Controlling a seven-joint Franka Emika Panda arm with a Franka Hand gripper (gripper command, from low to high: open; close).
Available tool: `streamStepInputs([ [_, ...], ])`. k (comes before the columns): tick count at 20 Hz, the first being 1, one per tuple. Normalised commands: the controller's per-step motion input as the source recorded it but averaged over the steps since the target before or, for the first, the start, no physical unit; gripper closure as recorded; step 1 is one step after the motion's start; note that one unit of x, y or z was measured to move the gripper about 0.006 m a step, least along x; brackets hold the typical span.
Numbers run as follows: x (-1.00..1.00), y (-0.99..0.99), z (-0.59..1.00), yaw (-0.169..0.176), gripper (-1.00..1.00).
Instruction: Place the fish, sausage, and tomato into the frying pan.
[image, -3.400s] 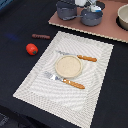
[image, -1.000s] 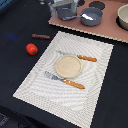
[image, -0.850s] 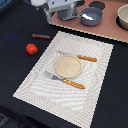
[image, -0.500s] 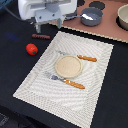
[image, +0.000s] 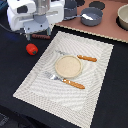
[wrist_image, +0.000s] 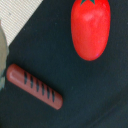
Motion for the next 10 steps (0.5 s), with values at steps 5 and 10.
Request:
streamStepInputs([
  [5, -0.40, -0.13, -0.49, 0.024, -1.00],
  [10, -0.52, -0.14, -0.57, 0.026, -1.00],
])
